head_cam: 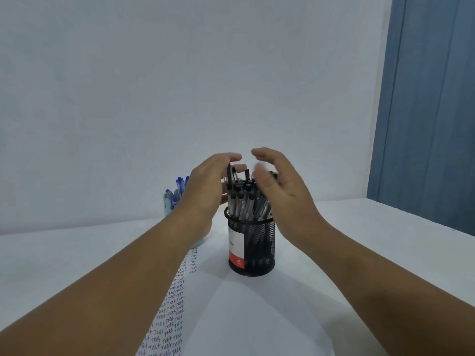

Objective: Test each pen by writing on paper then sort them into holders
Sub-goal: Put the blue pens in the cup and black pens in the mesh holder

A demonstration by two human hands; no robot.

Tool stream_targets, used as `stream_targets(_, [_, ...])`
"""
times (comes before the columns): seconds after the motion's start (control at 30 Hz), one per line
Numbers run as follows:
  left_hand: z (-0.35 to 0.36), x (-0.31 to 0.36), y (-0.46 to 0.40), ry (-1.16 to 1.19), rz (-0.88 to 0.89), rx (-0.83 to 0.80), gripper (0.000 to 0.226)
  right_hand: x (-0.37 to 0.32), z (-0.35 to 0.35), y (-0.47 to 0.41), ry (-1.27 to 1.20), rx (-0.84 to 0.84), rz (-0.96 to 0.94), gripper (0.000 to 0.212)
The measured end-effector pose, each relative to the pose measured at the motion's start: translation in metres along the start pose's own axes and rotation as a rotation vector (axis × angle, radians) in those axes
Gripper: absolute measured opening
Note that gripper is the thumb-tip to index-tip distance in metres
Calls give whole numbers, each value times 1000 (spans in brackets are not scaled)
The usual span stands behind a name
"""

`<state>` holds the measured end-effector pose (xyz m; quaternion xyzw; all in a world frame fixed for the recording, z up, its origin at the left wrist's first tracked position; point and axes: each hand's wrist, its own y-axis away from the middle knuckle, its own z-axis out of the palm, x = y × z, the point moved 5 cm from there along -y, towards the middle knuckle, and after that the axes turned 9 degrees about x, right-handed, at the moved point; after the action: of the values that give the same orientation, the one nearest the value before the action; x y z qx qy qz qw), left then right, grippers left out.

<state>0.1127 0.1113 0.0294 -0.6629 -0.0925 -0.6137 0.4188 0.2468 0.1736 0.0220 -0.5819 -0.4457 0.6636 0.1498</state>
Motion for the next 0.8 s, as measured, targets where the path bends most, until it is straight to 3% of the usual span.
stream_targets(0.13, [-3, -5, -1, 80, -34, 41, 32, -1, 2, 6, 165, 55, -155, 30])
stream_targets(0.27, [-2, -19, 3, 118, -151, 30, 33, 9, 2, 10, 68, -4, 116, 75])
stream_targets(0.33, [6, -24, 9, 68, -185, -34, 38, 12, 4, 15, 109, -53, 131, 87])
stream_targets(0.47, [9, -18, 8, 30, -168, -37, 41, 4, 3, 9, 79, 10, 73, 80])
stream_targets(0.67, [7, -7, 3, 10, -67, -71, 32, 1, -6, -3, 56, 22, 119, 94])
stream_targets(0.8, [9, -12, 5, -27, -52, -79, 31, 8, -5, 3, 106, 10, 110, 82])
